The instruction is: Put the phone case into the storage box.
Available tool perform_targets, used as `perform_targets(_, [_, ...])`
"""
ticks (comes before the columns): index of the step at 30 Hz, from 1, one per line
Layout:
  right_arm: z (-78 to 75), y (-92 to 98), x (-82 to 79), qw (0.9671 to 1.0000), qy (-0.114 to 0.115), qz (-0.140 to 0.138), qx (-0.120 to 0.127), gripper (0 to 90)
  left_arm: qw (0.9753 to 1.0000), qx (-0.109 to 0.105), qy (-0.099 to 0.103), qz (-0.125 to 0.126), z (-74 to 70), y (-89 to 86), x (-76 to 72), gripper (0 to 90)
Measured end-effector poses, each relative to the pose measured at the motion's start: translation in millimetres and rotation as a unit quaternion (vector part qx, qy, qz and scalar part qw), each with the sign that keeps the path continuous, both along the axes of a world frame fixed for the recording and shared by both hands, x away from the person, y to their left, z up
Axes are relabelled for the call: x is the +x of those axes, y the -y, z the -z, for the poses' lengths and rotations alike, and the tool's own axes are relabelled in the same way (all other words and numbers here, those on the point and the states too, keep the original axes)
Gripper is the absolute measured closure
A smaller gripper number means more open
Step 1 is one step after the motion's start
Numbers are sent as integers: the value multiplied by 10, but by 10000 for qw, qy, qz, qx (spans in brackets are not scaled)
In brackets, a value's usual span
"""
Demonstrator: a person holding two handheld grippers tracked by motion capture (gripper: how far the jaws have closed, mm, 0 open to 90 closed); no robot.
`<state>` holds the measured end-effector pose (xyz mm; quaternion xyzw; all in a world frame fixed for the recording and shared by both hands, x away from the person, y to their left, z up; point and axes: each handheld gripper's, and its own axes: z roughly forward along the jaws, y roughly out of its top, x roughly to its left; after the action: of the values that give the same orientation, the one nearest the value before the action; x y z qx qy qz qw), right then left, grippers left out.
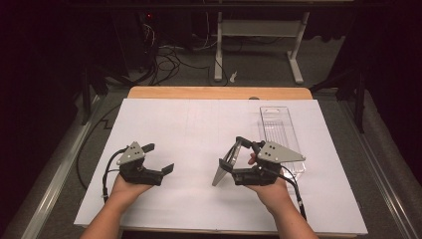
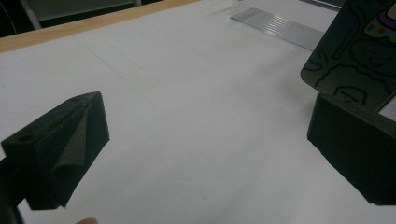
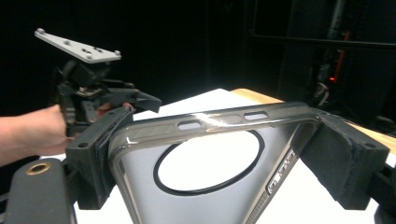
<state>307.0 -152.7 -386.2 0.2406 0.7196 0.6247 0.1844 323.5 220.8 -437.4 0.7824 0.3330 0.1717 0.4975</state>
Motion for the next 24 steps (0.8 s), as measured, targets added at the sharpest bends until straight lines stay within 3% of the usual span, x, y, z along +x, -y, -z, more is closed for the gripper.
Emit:
perform_targets(13, [2,49,5,9985,85,499,-189,150,9998,-106,10,-183,-6,-98,20,3])
perform_targets(24, [2,164,34,9942,91,1035,-293,150,9993,-92,-4,-356,7,-169,27,4])
